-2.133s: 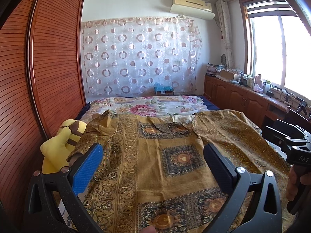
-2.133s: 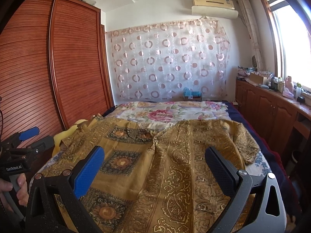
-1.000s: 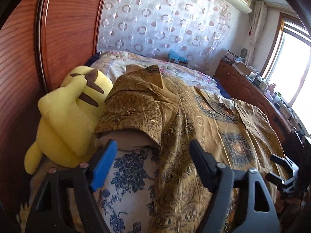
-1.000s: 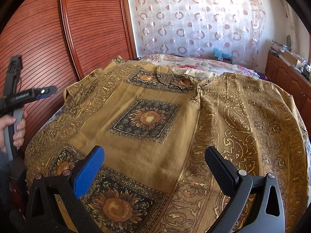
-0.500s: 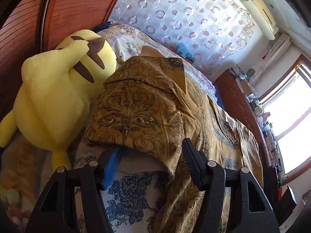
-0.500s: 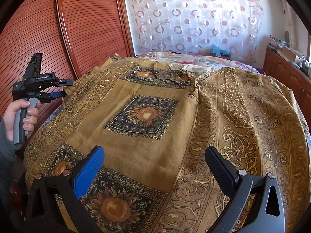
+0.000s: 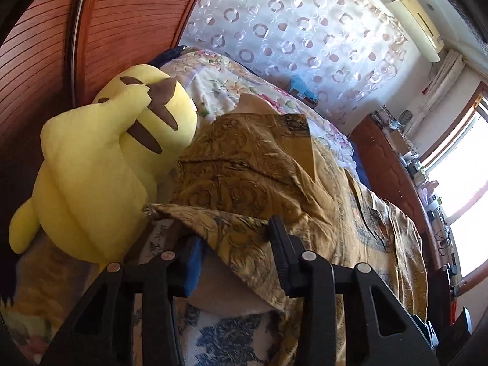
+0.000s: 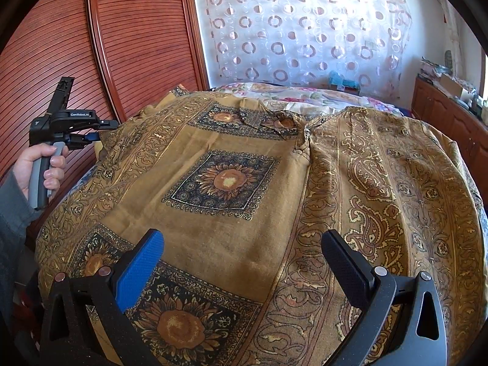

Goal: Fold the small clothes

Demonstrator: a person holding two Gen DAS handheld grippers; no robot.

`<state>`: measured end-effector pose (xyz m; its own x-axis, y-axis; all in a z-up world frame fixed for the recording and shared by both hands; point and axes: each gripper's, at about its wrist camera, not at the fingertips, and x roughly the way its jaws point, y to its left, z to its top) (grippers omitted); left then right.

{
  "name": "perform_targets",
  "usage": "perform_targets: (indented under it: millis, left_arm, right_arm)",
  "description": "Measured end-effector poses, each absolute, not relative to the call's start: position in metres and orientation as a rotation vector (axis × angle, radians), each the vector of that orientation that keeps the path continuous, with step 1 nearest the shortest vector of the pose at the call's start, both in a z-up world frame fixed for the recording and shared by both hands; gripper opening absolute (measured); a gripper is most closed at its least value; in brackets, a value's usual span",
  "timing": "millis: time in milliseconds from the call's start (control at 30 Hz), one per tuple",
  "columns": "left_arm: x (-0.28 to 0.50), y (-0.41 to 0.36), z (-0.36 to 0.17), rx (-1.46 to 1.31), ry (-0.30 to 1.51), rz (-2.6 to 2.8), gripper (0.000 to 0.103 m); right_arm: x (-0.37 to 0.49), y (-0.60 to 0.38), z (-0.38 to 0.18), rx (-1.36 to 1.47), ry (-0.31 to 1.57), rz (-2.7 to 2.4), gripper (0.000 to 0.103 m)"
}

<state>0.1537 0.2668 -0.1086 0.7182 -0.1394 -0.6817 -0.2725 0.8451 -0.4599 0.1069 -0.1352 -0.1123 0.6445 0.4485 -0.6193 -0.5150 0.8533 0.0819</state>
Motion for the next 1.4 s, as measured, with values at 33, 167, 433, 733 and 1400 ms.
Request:
perform_targets:
  millis: [33, 167, 433, 733, 1400]
  left_arm:
    - [0.155, 0.269, -0.109, -0.574, 0.773, 0.077, 0.034]
    - [0.155, 0.266, -0.1, -0.493, 0.746, 0.099, 0.007]
    - [0.144, 0.21, -0.04, -0.25, 0.617, 0.001, 0.005]
    - [0.133, 0.12, -0.036, -0.007, 0.676, -0.193, 0.005]
    - [0.065, 0.124, -0.062, -0.031, 0.626, -0.148, 0.08]
  right_arm:
    - [0.107, -0.135, -0.112, -0.104, 0.675, 0.55, 0.103]
    - [0.107, -0.135, -0.113, -0.104, 0.676, 0.551, 0.103]
    - [0.107, -0.136, -0.113, -0.105, 0.676, 0.551, 0.103]
    - [0.107, -0.137, -0.113, -0.098, 0.674, 0.553, 0.103]
    - [0.112, -0.139, -0.106, -0.099, 0.687, 0.597, 0.1]
